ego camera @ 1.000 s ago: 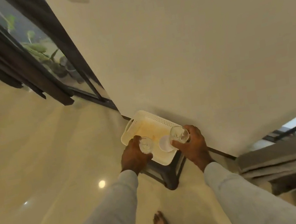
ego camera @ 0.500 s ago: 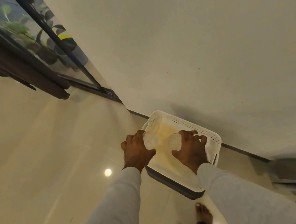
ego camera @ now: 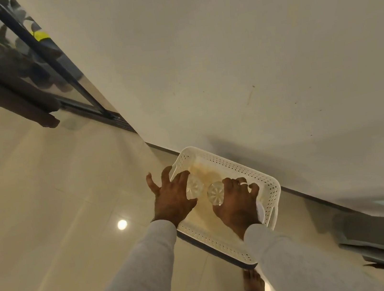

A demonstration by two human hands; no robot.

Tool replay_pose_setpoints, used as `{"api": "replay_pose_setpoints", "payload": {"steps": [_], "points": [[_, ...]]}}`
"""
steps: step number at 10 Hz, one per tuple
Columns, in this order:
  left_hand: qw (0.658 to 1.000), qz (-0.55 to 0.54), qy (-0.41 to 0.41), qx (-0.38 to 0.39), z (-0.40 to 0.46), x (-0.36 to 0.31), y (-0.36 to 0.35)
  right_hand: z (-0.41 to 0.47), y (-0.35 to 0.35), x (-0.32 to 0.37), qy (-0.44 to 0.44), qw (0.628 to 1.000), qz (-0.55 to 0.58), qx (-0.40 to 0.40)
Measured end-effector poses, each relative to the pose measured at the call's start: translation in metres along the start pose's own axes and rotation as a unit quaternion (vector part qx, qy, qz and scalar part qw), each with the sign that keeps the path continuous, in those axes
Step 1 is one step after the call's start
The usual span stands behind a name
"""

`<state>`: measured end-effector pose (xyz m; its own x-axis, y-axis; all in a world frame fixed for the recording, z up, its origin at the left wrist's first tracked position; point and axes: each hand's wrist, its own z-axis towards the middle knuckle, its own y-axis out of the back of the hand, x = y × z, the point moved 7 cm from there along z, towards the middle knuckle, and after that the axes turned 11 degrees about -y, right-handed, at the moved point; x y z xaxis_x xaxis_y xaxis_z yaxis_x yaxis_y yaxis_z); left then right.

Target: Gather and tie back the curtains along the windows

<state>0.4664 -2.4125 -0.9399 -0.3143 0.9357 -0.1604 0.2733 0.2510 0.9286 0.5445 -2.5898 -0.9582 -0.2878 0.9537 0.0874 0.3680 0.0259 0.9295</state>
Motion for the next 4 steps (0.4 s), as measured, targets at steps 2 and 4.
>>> {"api": "replay_pose_setpoints", "payload": {"steps": [2, 4], "points": [[0.996, 0.073, 0.017, 0.042, -0.002, 0.000, -0.015, -0.003, 0.007, 0.001, 0.016, 0.999, -0.008, 0.027], [0.996, 0.086, 0.006, 0.028, -0.013, -0.023, 0.010, -0.031, 0.030, -0.014, 0.017, 1.000, 0.024, 0.004]]}}
